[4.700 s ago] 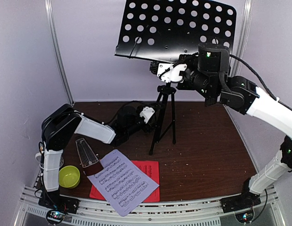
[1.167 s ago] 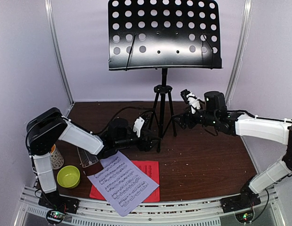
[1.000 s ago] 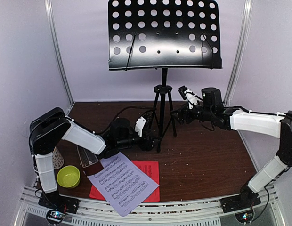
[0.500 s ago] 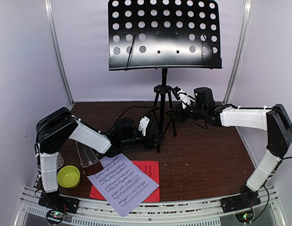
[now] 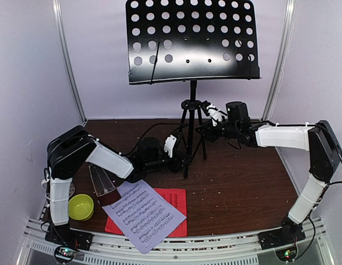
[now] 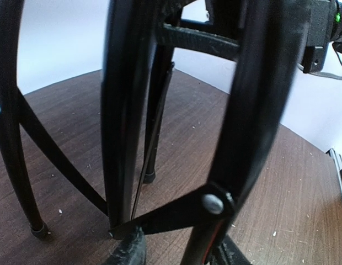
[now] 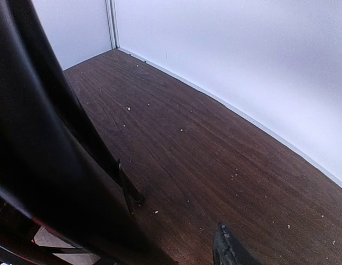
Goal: Set up the instrument practice props
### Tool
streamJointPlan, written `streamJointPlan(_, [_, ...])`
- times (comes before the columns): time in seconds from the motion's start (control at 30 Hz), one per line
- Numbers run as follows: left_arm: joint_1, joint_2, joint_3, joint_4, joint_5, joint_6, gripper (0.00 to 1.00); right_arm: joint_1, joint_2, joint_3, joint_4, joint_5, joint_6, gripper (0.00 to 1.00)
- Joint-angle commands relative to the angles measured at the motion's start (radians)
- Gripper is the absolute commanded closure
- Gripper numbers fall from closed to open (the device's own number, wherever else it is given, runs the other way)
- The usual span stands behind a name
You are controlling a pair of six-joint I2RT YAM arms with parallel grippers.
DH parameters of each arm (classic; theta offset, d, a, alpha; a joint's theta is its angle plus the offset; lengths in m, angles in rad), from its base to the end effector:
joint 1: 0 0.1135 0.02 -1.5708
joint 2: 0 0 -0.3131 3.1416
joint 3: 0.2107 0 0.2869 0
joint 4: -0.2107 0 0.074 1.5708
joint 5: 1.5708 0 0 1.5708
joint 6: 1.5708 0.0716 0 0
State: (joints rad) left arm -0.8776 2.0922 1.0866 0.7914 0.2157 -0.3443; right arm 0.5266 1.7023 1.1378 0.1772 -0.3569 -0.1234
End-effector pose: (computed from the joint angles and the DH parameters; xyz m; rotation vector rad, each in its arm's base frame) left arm 0.3189 -0.4079 0.1496 0.6616 1.7920 -1.0485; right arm 0.3858 0.2532 0.2712 -0.8545 1.7890 0.6127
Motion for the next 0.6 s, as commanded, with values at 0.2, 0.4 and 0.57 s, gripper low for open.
streamJointPlan(0.2, [-0.015,0.007,0.004,0.089,0.044,-0.017,0.75,-0.002,-0.005,0.002,0.024,0.035,-0.046,0.67])
streamJointPlan(0.4, [-0.021,-0.014,-0.013,0.092,0.041,-0.009,0.85,0.001,-0.023,-0.024,0.043,0.034,-0.046,0.75])
streamJointPlan(0.57, [-0.023,-0.063,-0.057,0.091,0.036,-0.006,0.92,0.001,-0.037,-0.038,0.042,0.053,-0.054,0.83])
